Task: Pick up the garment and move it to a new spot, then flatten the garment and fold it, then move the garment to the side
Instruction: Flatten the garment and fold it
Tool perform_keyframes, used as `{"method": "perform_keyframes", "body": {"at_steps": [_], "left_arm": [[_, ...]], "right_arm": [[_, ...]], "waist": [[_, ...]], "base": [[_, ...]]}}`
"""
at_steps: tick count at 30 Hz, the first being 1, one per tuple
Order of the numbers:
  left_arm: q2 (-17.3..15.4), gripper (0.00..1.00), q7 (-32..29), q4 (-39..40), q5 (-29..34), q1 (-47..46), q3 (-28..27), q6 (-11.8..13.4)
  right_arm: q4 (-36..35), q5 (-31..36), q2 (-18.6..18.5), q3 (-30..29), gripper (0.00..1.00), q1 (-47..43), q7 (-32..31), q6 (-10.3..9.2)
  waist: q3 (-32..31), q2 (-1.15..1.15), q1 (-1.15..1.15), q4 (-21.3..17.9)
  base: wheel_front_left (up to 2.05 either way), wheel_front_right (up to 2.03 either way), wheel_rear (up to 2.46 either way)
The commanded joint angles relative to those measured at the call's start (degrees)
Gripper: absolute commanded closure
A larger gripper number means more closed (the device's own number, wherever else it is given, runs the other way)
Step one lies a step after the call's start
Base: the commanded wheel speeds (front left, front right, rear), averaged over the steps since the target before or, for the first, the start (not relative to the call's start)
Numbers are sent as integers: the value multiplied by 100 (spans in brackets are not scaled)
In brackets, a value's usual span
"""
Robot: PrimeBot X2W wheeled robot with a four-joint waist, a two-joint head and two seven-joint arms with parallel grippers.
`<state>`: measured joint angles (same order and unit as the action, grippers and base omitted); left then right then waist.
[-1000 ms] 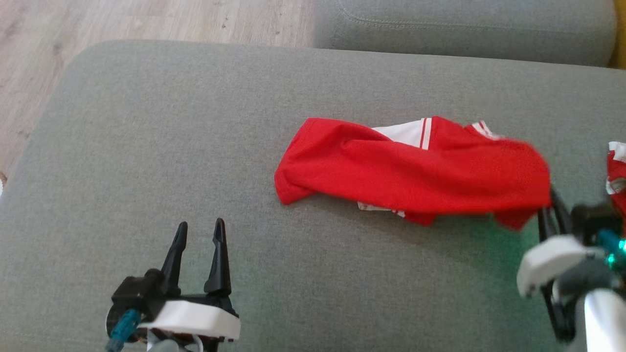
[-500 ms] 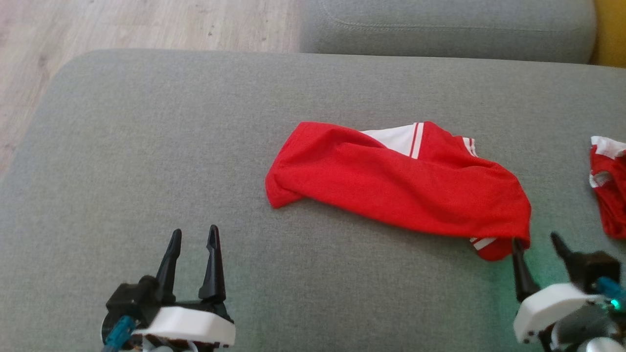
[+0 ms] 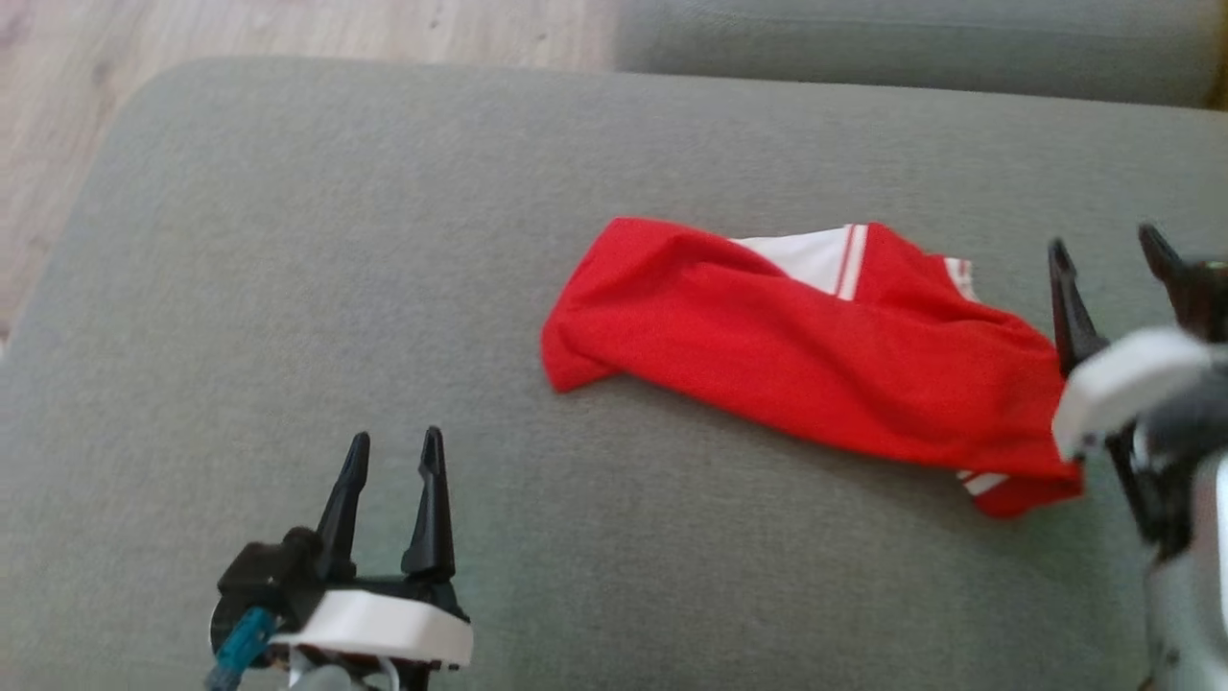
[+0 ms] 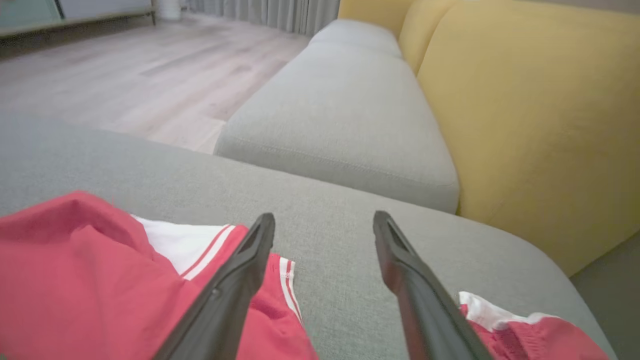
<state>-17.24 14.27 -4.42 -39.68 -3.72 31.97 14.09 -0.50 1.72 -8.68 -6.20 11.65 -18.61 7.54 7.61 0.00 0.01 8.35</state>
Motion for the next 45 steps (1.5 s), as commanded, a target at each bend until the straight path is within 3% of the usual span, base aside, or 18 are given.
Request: {"method": "perform_keyframes", "body": {"at_steps": [1,5,11,19,20,21,22,23,24,36,45], "left_arm": [[-9,0,57,149,84,-304,-143,-37],[46,0,59,109,110,-392,-111,-81],[107,0,62,66,142,-454,-77,-129],[227,0,67,-1,200,-567,-58,-195],[239,0,68,-12,207,-573,-64,-197],[248,0,68,-22,214,-577,-69,-201],[258,0,68,-32,221,-579,-75,-204],[266,0,69,-42,228,-579,-82,-206],[273,0,69,-52,232,-578,-93,-209],[292,0,72,-132,288,-533,-208,-245],[267,0,72,-159,275,-498,-213,-257]], "right_arm": [[264,-94,-351,319,0,521,-273,-5],[1223,-311,-848,855,0,1235,-764,-5],[2109,-879,-1191,1644,0,1923,-1276,-5],[3212,-1301,-1344,2160,0,2512,-1847,-5],[3316,-1361,-1340,2196,18,2548,-1893,-5],[3411,-1423,-1330,2217,57,2577,-1928,-5],[3487,-1491,-1317,2237,71,2598,-1954,-5],[3543,-1563,-1306,2236,93,2619,-1941,-5],[3580,-1617,-1300,2214,100,2643,-1879,-5],[3257,-1604,-1111,2038,100,3420,-90,-5],[3241,-996,-275,1474,100,4351,1210,-5]], "waist": [[143,0,-1,201],[295,0,-1,461],[485,0,-1,735],[731,0,-1,1009],[744,0,-1,1023],[753,0,-1,1033],[758,0,-1,1039],[762,0,-1,1040],[764,0,-1,1036],[534,0,-1,691],[273,0,-1,591]], "base": [[0,0,0],[0,0,0],[0,0,0],[0,0,0],[0,0,0],[0,0,0],[0,0,0],[0,0,0],[0,0,0],[0,0,0],[0,0,0]]}}
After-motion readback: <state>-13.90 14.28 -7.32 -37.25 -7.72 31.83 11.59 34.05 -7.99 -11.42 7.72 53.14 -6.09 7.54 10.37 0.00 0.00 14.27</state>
